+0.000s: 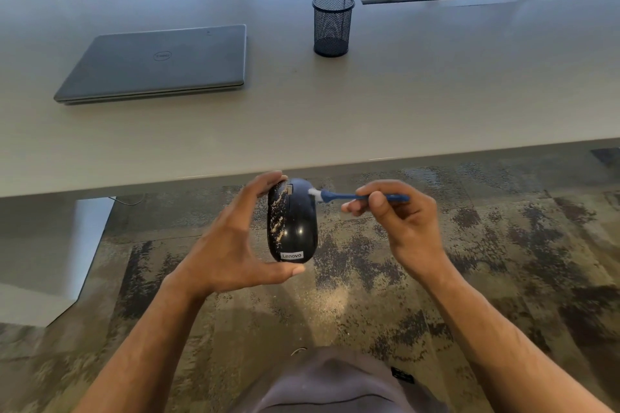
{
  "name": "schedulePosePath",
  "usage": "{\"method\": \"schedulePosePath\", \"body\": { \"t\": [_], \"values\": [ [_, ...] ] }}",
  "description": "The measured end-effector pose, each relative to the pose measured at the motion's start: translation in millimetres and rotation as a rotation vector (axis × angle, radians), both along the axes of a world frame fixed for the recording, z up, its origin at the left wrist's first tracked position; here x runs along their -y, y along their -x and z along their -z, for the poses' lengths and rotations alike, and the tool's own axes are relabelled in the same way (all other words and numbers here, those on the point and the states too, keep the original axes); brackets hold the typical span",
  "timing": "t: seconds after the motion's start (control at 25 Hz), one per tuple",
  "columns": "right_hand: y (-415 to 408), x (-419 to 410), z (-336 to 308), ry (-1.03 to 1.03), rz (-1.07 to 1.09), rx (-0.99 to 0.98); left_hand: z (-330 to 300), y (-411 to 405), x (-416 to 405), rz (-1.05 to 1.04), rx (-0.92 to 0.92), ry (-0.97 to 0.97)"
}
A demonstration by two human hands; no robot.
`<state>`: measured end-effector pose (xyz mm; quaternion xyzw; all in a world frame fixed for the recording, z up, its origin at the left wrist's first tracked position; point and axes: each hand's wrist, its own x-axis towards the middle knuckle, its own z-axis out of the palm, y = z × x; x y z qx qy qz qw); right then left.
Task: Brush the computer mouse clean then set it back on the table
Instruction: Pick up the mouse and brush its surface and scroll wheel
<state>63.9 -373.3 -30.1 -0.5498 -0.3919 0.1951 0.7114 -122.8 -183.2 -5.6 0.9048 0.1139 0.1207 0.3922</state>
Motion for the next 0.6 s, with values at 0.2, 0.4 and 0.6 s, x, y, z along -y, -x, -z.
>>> {"method": "schedulePosePath", "body": {
  "t": [0.2,0.4,0.6],
  "values": [
    [18.7,12.9,-2.0,-0.075,-0.095,-0.007,-3.8,3.4,-8.6,-0.039,0.027,0.037],
    [4.8,6.2,-15.2,-0.037,0.028,0.007,-10.1,0.8,-7.5,-0.017,0.033,0.048],
    [20.8,9.3,0.3,0.016,-0.062,0.02,-12.1,2.3,-7.6,-0.042,0.017,0.042]
  ]
}}
